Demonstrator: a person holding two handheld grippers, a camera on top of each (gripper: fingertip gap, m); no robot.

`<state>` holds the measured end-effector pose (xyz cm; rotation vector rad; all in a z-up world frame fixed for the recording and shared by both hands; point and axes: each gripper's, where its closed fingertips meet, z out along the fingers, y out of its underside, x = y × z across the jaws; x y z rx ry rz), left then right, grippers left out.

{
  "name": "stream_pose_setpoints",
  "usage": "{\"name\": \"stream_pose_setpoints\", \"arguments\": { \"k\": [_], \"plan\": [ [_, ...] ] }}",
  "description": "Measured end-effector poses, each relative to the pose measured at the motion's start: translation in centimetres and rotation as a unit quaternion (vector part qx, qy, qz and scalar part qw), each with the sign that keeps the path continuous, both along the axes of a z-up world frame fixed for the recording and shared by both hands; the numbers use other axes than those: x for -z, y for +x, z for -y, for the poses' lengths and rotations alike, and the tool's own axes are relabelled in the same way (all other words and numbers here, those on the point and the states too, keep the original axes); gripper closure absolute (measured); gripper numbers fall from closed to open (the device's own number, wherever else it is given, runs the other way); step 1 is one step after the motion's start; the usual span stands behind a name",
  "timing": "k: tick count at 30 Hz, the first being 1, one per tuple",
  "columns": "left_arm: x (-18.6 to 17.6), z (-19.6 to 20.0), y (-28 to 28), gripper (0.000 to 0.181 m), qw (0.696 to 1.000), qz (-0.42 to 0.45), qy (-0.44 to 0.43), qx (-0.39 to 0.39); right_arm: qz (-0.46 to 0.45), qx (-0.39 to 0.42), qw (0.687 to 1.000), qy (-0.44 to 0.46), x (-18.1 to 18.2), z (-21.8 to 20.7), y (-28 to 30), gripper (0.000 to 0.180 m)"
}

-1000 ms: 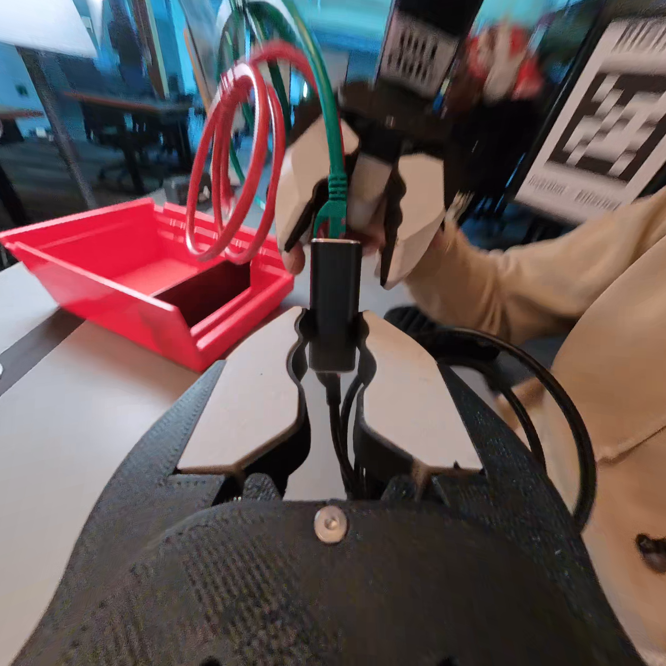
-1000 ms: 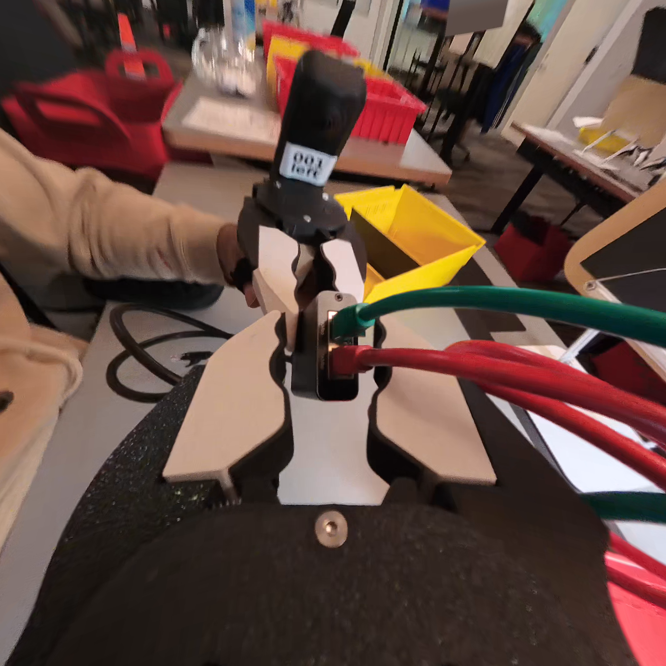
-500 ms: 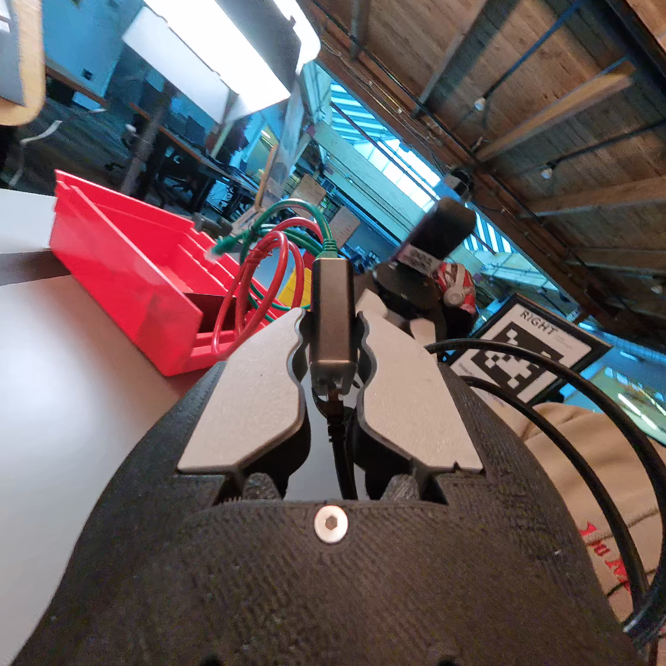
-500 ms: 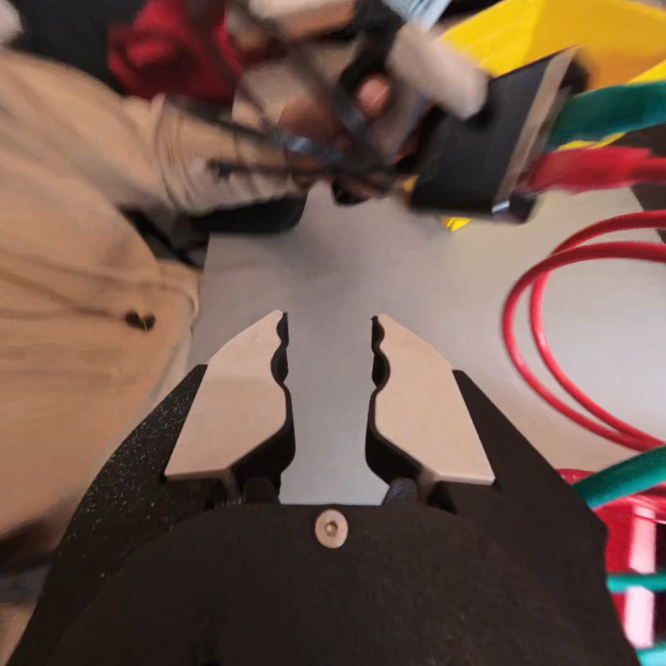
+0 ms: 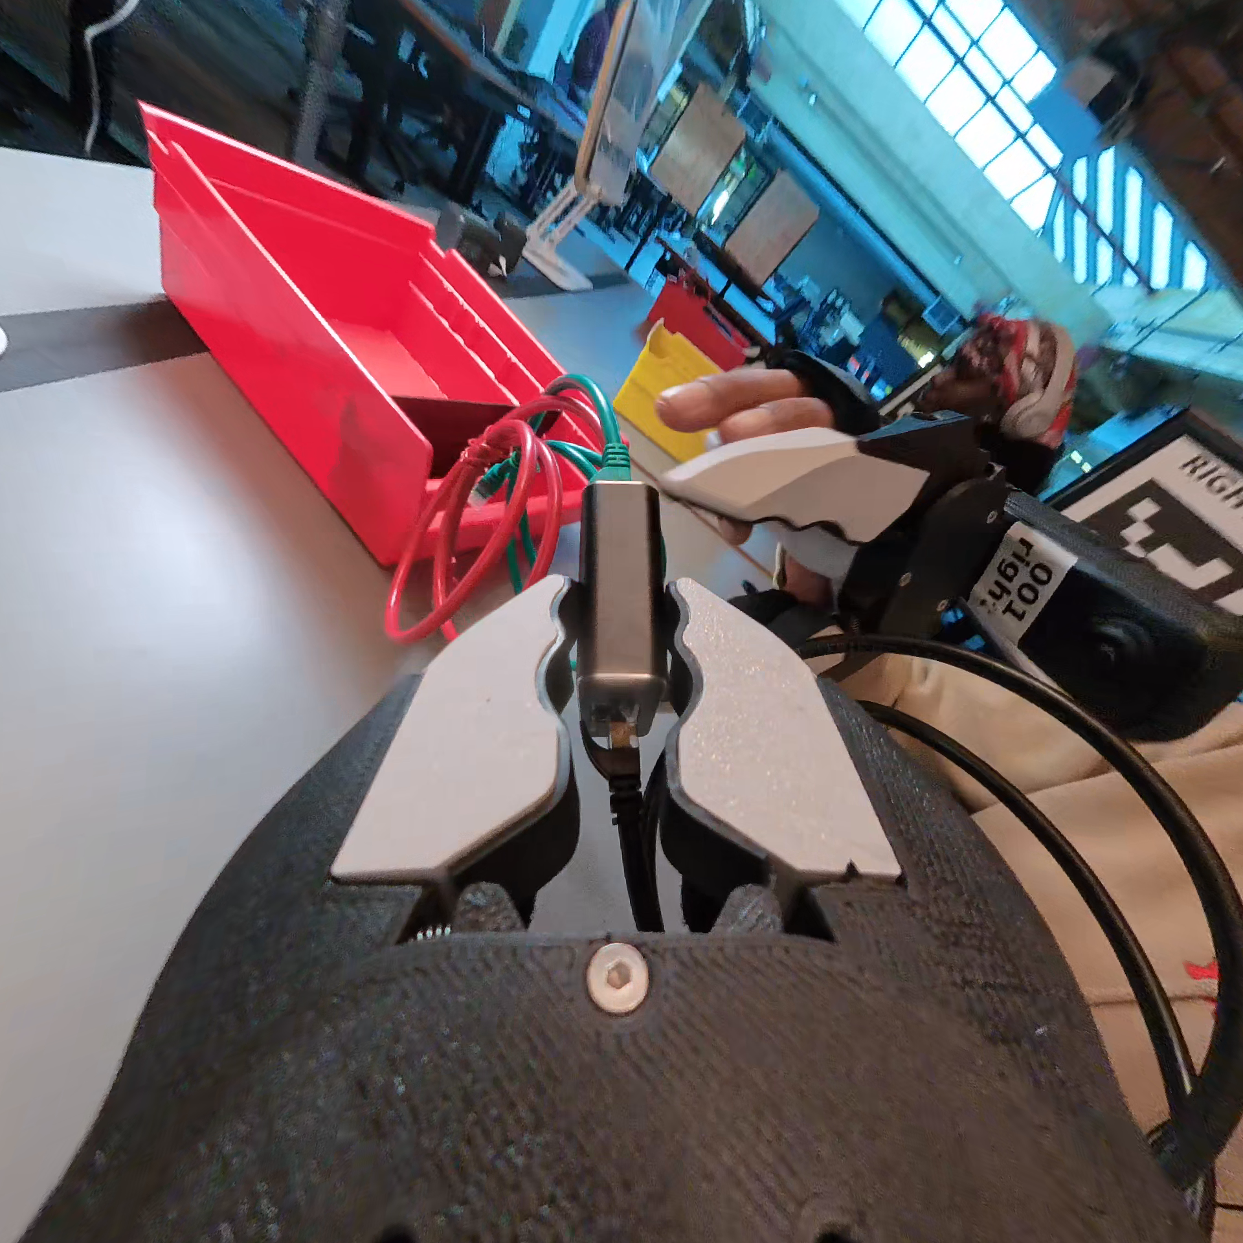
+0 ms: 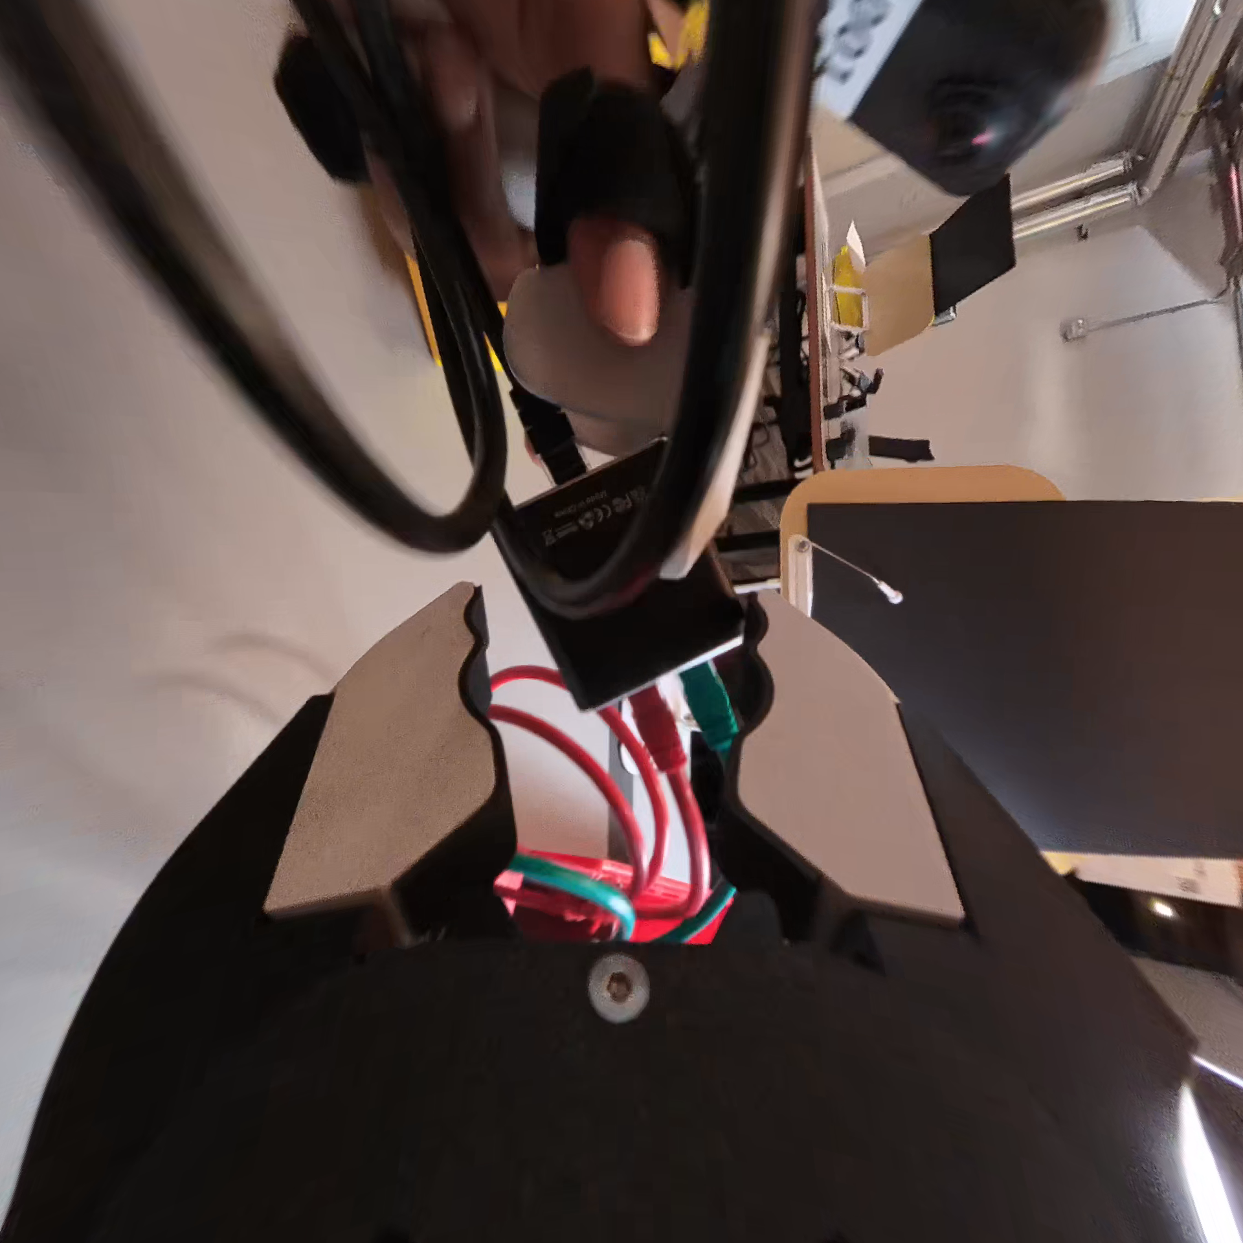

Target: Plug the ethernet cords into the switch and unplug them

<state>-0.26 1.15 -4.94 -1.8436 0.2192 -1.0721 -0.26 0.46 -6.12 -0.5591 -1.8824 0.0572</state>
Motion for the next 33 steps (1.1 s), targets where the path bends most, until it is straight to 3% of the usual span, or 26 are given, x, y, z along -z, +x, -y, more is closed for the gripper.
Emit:
{"name": "stream_pose_setpoints", "arguments": {
  "k": [8,11,14,18,23,28,33],
  "plan": [
    [0.3,0.2,0.3,0.156,0.997,-0.073,0.01,-0.009,-0.001,0.007,0.999,0.053,0.3,-0.4,-1.0,0.114],
    [-1.3,0.8,0.3,0.153,0.996,-0.072,0.047,0.009,-0.021,0.001,1.0,-0.008,-0.9,-0.2,-0.9,0.115],
    [-5.7,1.5,-1.5,0.149,0.993,0.011,0.118,-0.001,-0.047,-0.004,0.991,-0.128,-2.4,-0.8,-0.6,0.114],
    [-10.1,2.7,-6.6,0.149,0.971,0.124,0.201,-0.046,-0.068,-0.017,0.958,-0.277,-3.6,-1.6,-0.4,0.115],
    [-9.3,2.7,-8.3,0.142,0.969,0.099,0.221,-0.047,-0.104,-0.048,0.892,-0.437,-5.7,-2.7,0.3,0.12],
    [-5.2,1.8,-3.3,0.131,0.978,-0.002,0.209,0.022,-0.13,-0.088,0.833,-0.531,-7.1,-2.6,1.0,0.121],
    [-1.7,1.1,1.9,0.116,0.965,-0.125,0.225,0.06,-0.101,-0.153,0.787,-0.59,-7.0,1.1,0.7,0.12]
  ]
}}
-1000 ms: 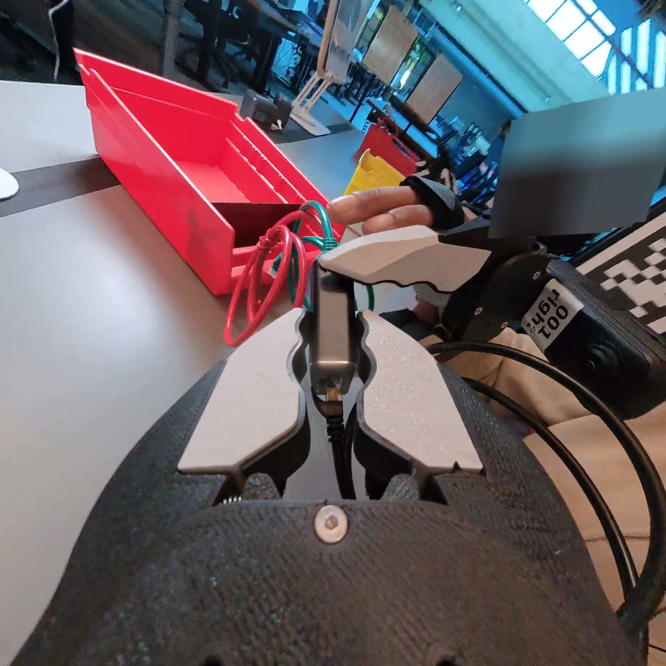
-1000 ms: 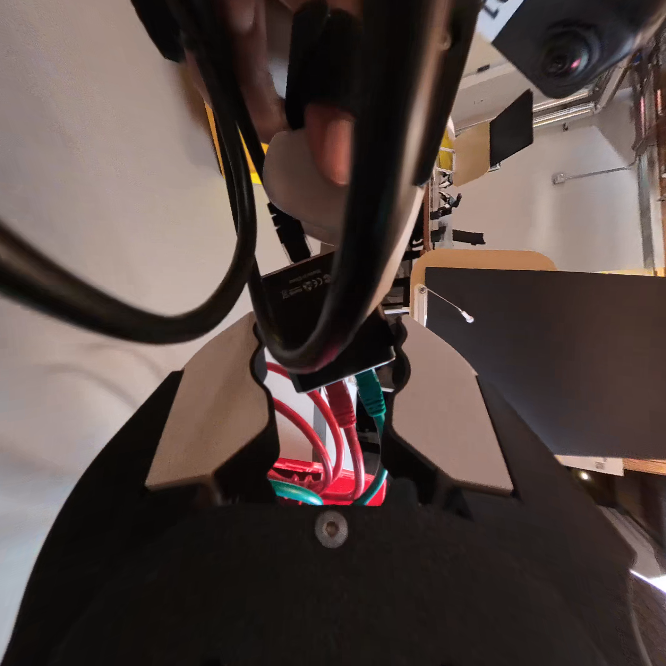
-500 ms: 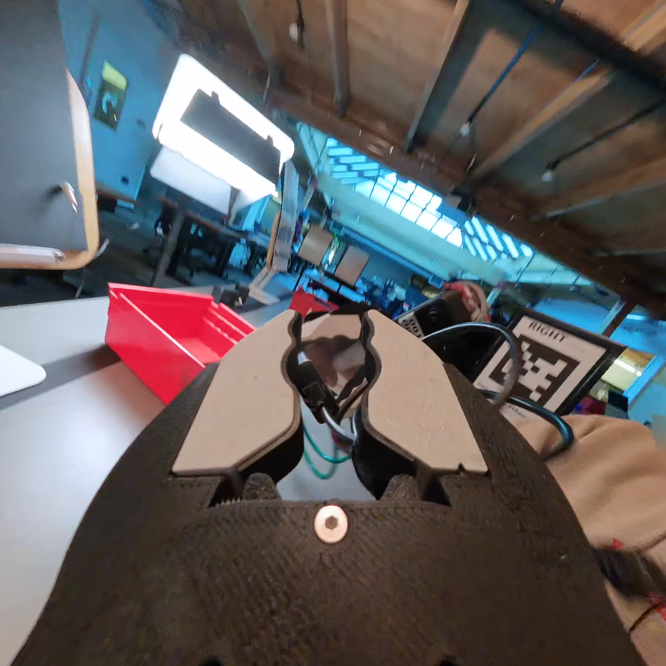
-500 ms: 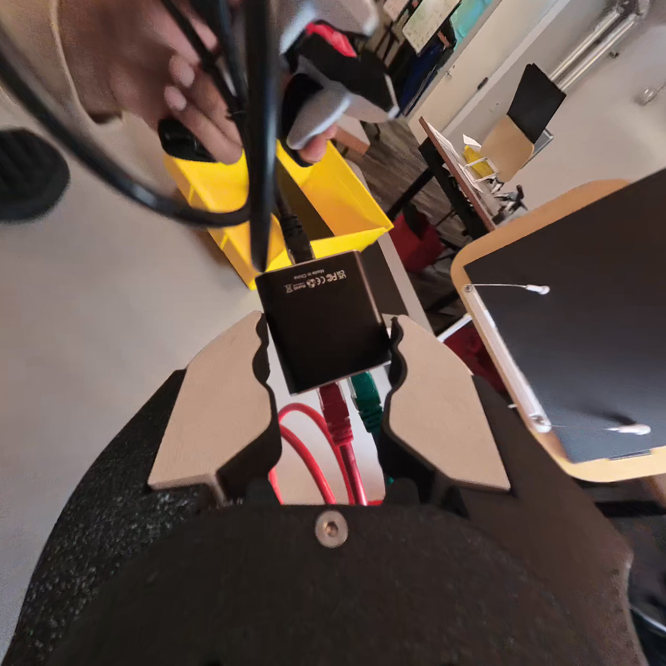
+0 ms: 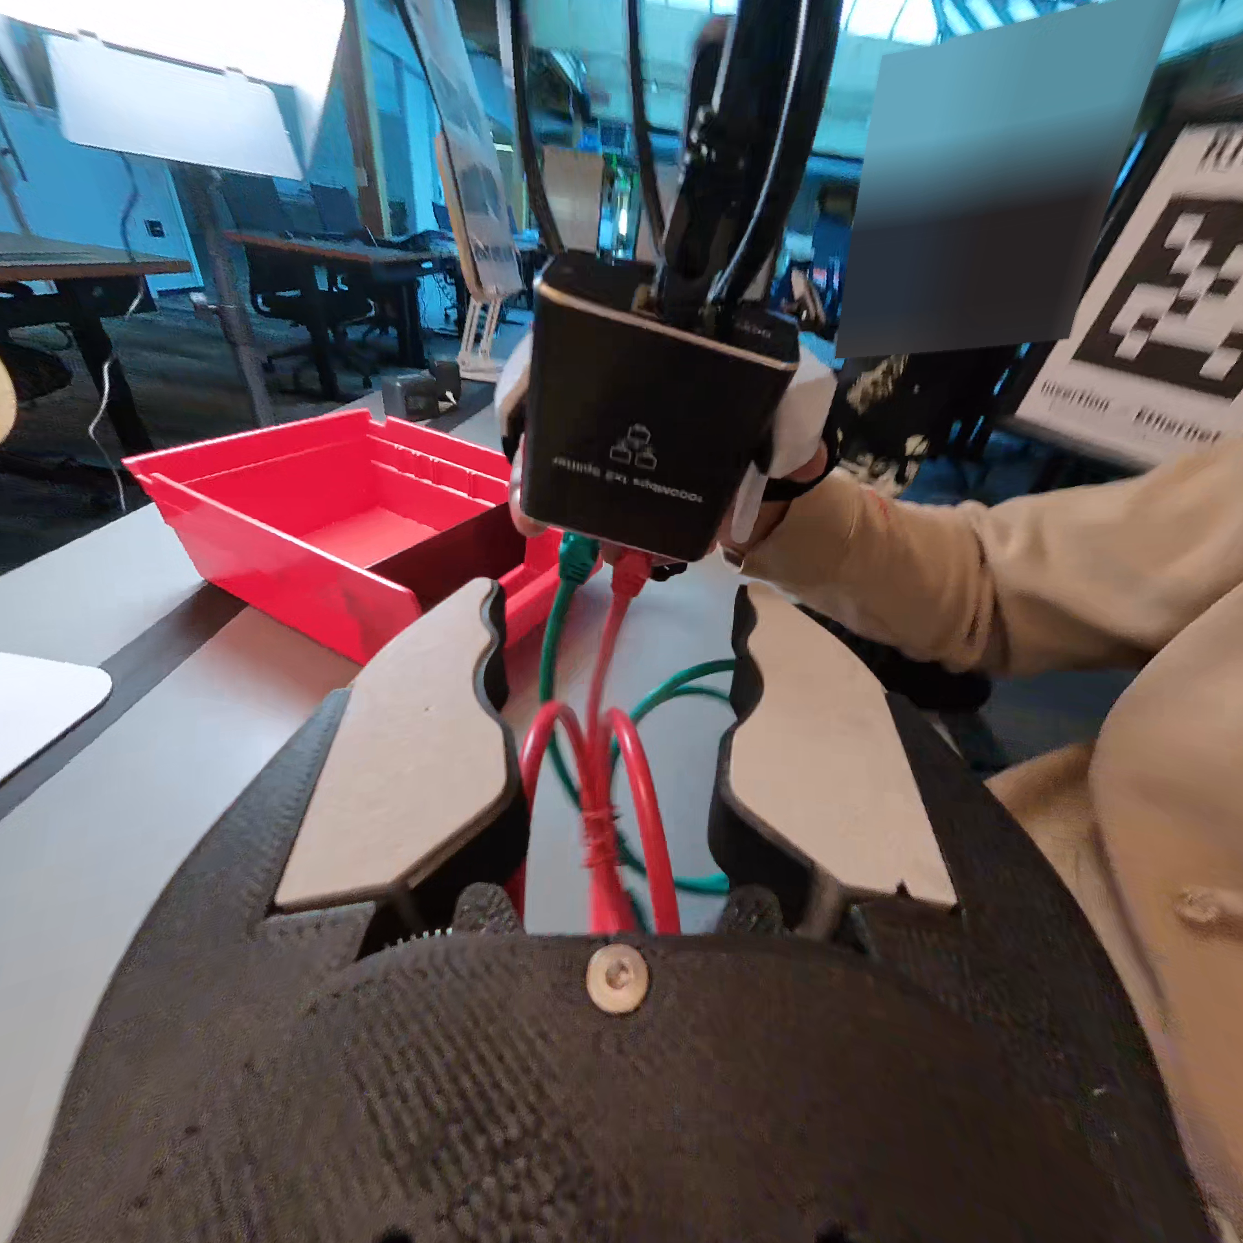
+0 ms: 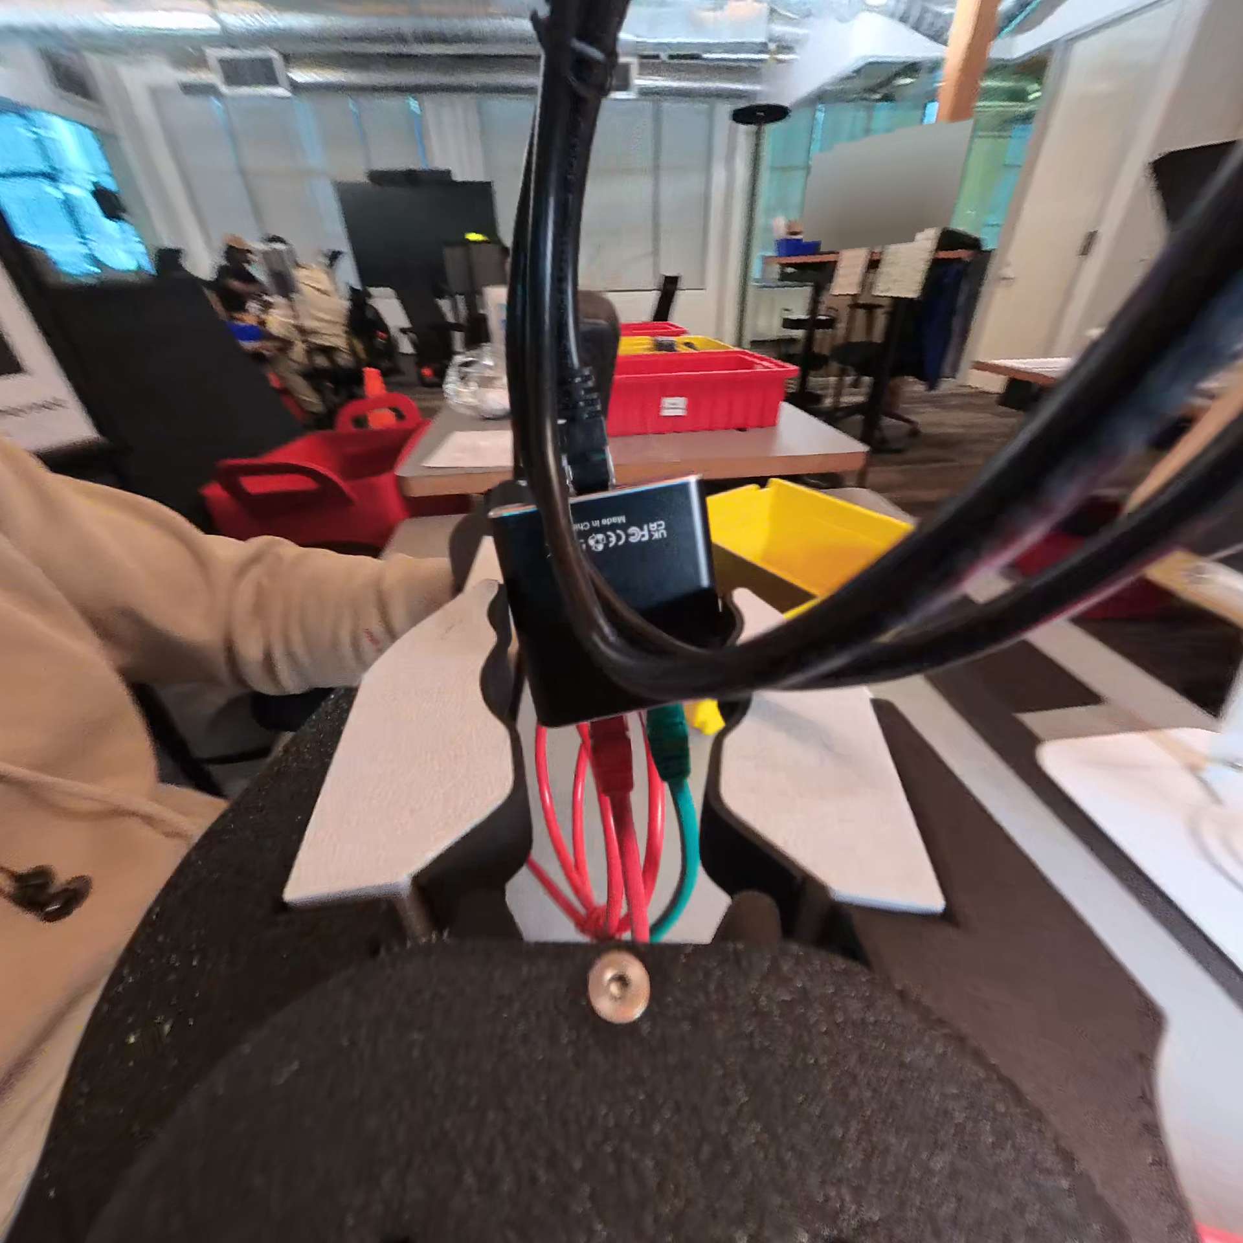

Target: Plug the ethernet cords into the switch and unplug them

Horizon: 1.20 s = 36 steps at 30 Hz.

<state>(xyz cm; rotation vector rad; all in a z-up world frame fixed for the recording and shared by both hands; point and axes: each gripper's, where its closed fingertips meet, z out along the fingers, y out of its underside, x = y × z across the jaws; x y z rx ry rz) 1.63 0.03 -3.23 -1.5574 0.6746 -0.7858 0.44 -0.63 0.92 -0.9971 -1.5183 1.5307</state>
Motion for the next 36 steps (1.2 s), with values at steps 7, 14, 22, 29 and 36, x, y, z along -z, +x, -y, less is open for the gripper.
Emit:
{"name": "stream_pose_setpoints", "arguments": {
  "k": [7,14,22,29,36],
  "plan": [
    [-0.2,0.7,1.1,0.122,0.999,-0.032,-0.002,-0.01,0.018,-0.07,0.992,-0.1,0.7,1.5,-0.6,0.121],
    [1.4,-2.6,-2.7,0.123,0.986,-0.033,-0.053,-0.154,0.089,0.108,0.989,-0.05,2.5,-3.2,-1.5,0.123],
    [2.4,-3.2,-3.5,0.123,0.952,-0.148,-0.043,-0.263,0.115,0.22,0.966,0.079,3.2,-2.8,-2.8,0.153],
    [-1.8,-1.7,-4.3,0.117,0.953,-0.142,0.033,-0.266,0.104,0.169,0.976,0.087,-1.7,-4.1,-1.1,0.155],
    [-5.9,0.1,-9.4,0.117,0.957,-0.046,0.045,-0.284,0.062,0.194,0.97,0.136,-11.0,-11.8,2.8,0.155]
  ]
}}
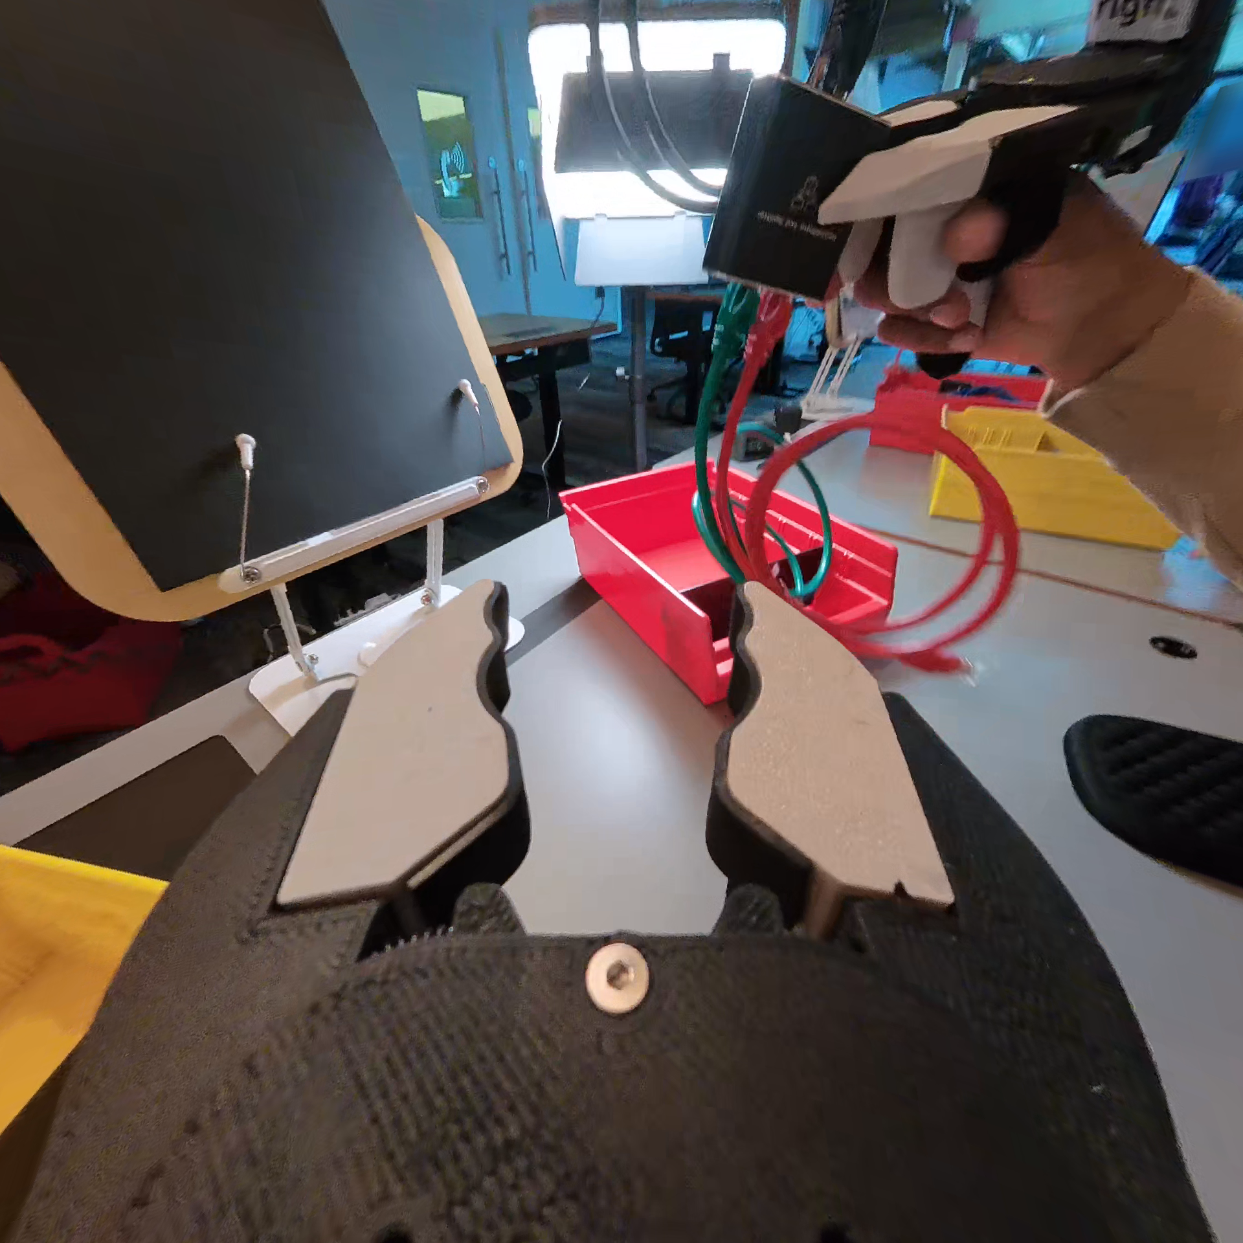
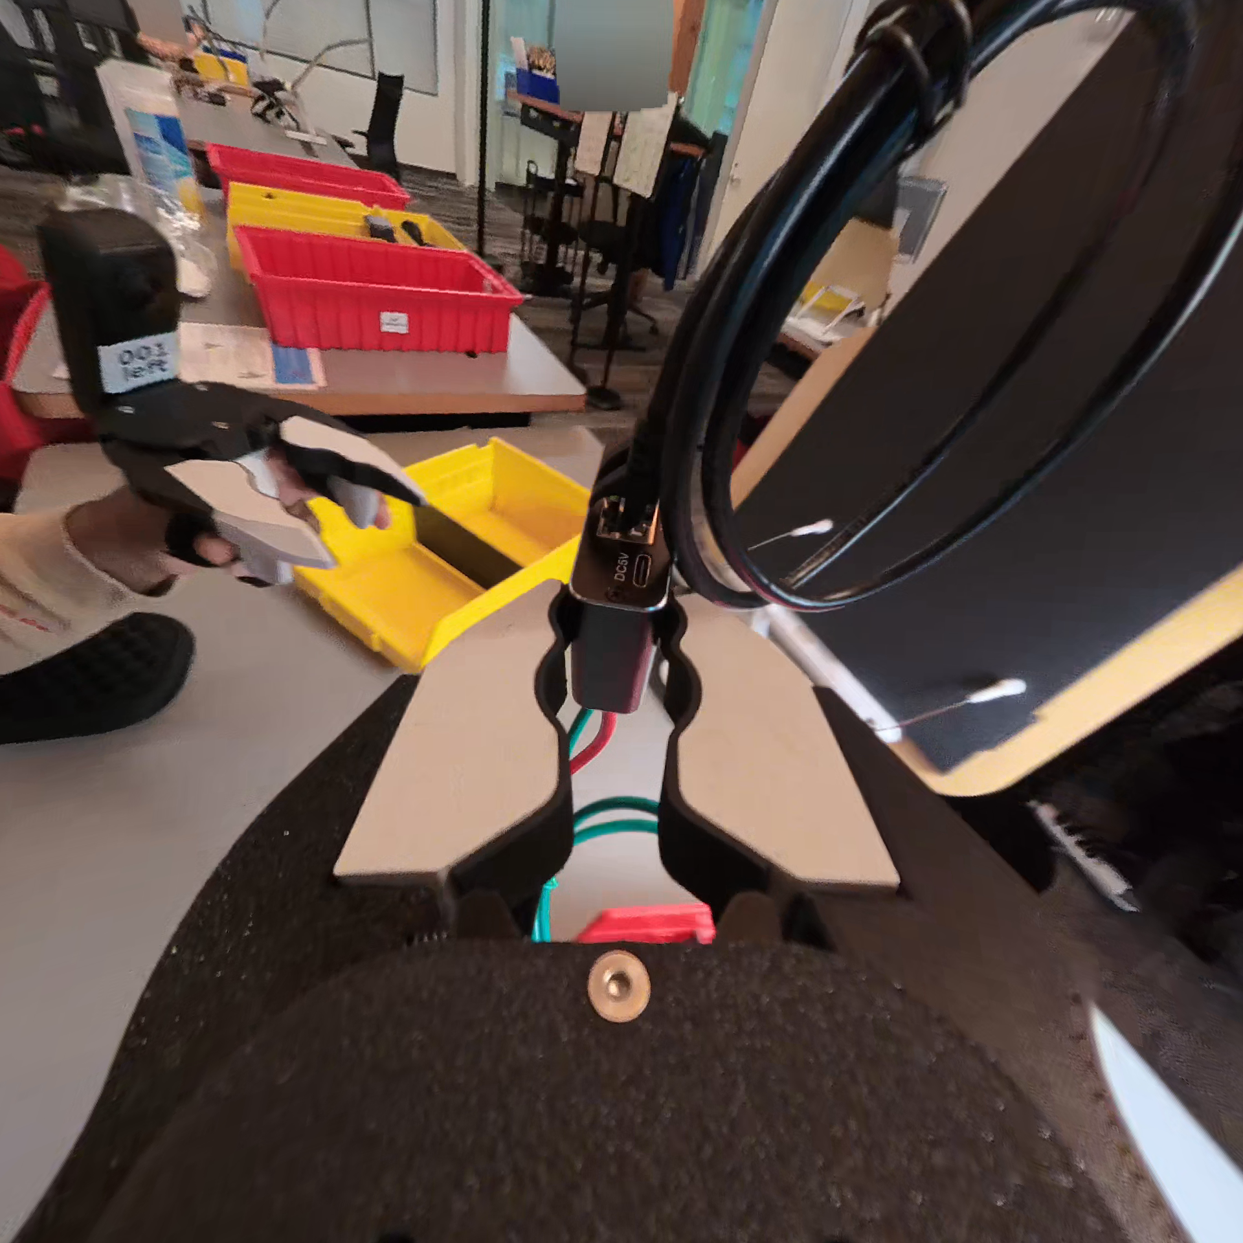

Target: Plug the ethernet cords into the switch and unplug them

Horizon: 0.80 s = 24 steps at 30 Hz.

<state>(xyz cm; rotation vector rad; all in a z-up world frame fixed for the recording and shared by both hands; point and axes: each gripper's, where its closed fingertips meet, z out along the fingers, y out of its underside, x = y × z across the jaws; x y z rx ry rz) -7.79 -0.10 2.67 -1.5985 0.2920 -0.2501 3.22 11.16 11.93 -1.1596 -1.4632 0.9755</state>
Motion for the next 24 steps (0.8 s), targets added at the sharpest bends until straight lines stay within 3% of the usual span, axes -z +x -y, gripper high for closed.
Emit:
{"name": "stream_pose_setpoints", "arguments": {
  "k": [4,8,17,24],
  "plan": [
    [-0.6,0.3,-0.9,0.117,1.0,0.018,0.008,0.0,-0.02,0.049,0.998,0.039,-3.1,-6.3,1.7,0.155],
    [0.1,0.0,-0.8,0.118,1.0,0.006,0.003,0.0,-0.038,0.1,0.993,0.047,-2.5,-12.2,2.8,0.155],
    [1.9,-0.7,-0.9,0.122,0.999,0.008,-0.029,0.012,0.066,0.204,0.977,-0.014,12.1,-20.9,6.1,0.155],
    [3.6,-1.5,-0.7,0.123,0.998,0.006,-0.057,0.015,0.166,0.241,0.956,-0.033,18.1,-22.6,8.2,0.155]
  ]
}}
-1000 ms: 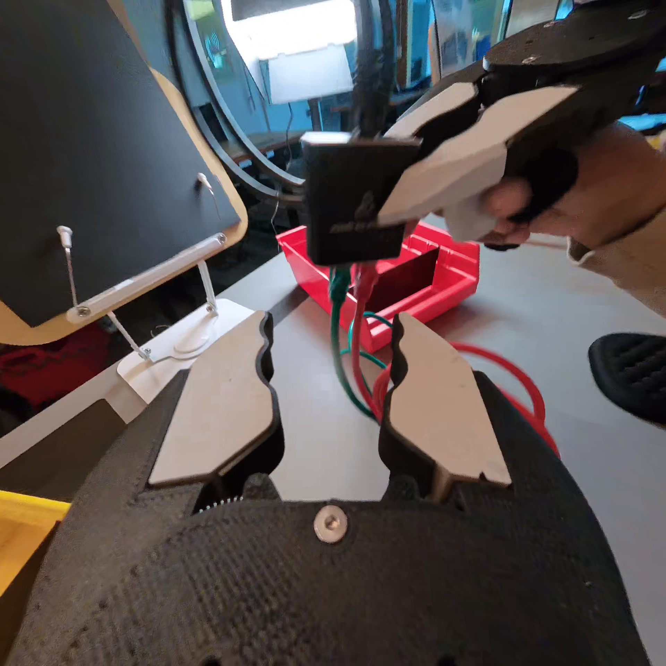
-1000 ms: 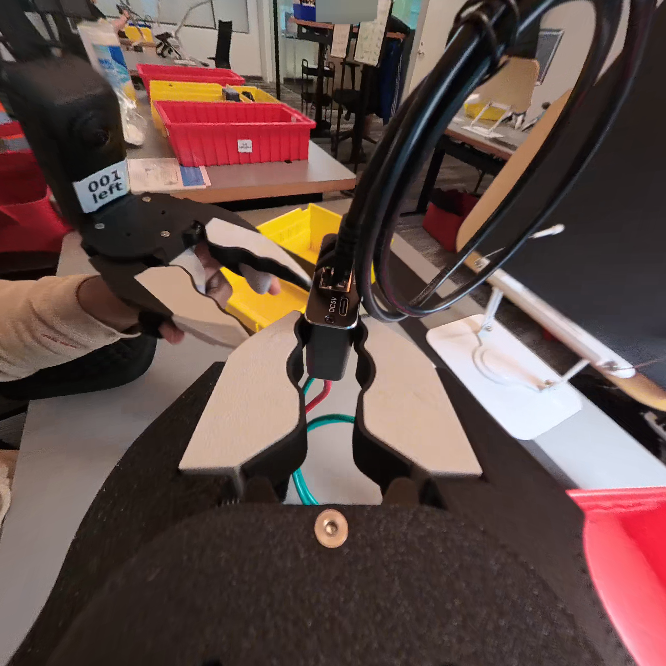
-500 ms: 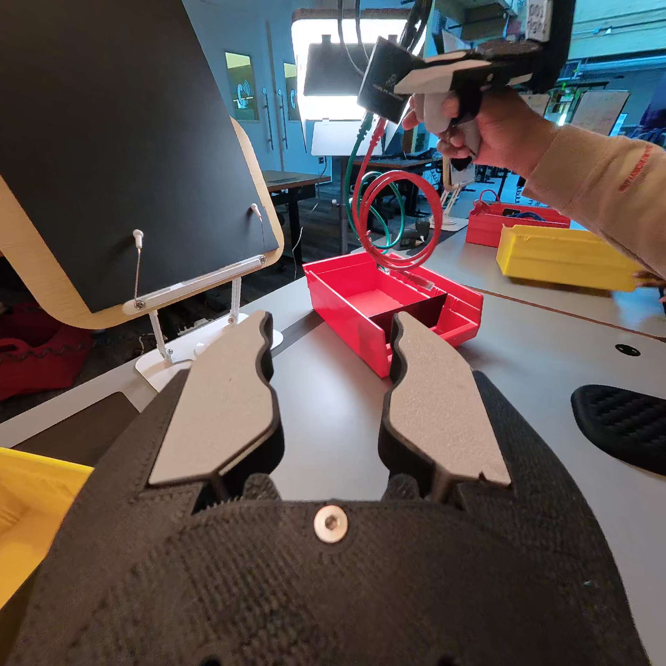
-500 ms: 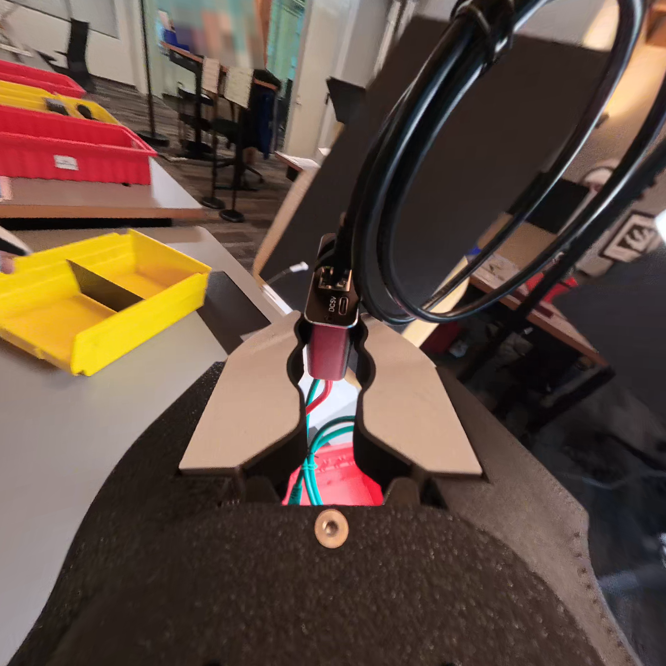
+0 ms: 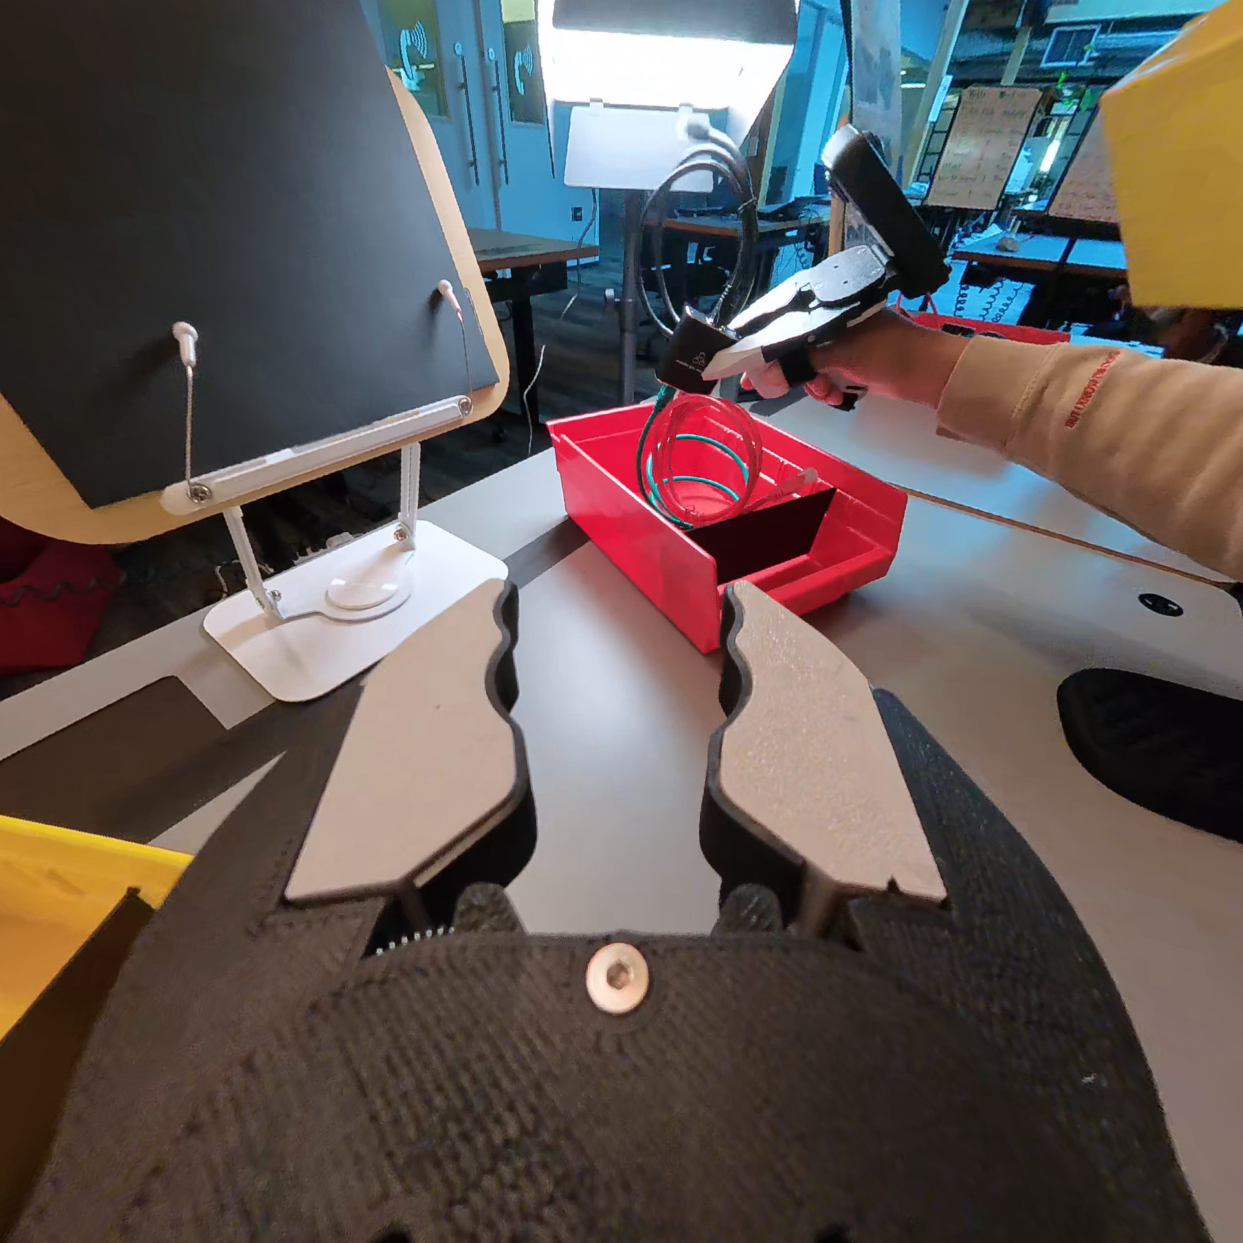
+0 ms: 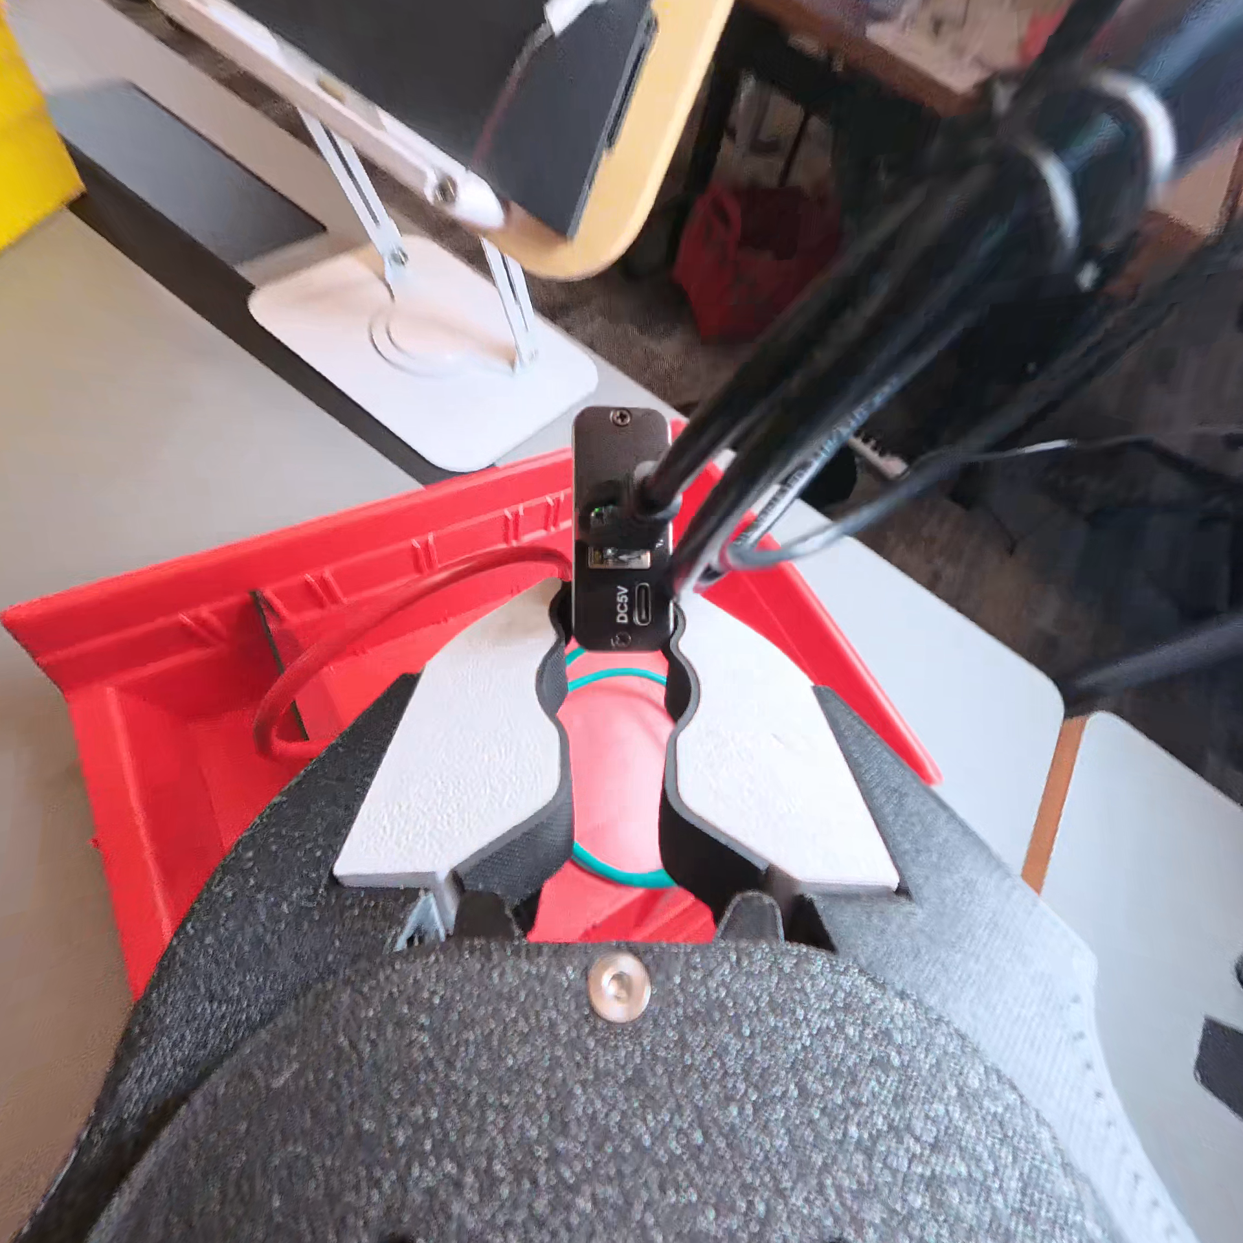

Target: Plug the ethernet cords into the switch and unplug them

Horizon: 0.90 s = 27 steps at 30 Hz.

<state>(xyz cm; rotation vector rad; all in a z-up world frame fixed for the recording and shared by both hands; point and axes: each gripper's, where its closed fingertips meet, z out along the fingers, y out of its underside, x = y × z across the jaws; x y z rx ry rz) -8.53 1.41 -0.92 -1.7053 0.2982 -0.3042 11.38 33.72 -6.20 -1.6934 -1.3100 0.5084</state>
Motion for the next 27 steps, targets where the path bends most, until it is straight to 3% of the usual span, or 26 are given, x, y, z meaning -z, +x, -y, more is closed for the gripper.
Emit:
{"name": "stream_pose_setpoints", "arguments": {
  "k": [14,19,21,27],
  "plan": [
    [1.8,-0.6,-0.2,0.123,1.0,-0.005,-0.03,0.002,0.169,0.056,0.981,-0.082,8.1,-0.6,1.2,0.15],
    [2.0,-0.5,-0.8,0.123,0.999,-0.005,-0.038,-0.001,0.217,0.087,0.969,-0.078,8.1,-0.3,2.3,0.145],
    [1.9,-0.4,-1.2,0.123,0.999,-0.008,-0.037,-0.005,0.213,0.09,0.967,-0.102,7.9,0.5,2.8,0.134],
    [1.2,0.0,-2.5,0.123,0.999,-0.002,-0.031,-0.017,0.182,0.061,0.977,-0.089,6.1,2.9,3.6,0.134]
  ]
}}
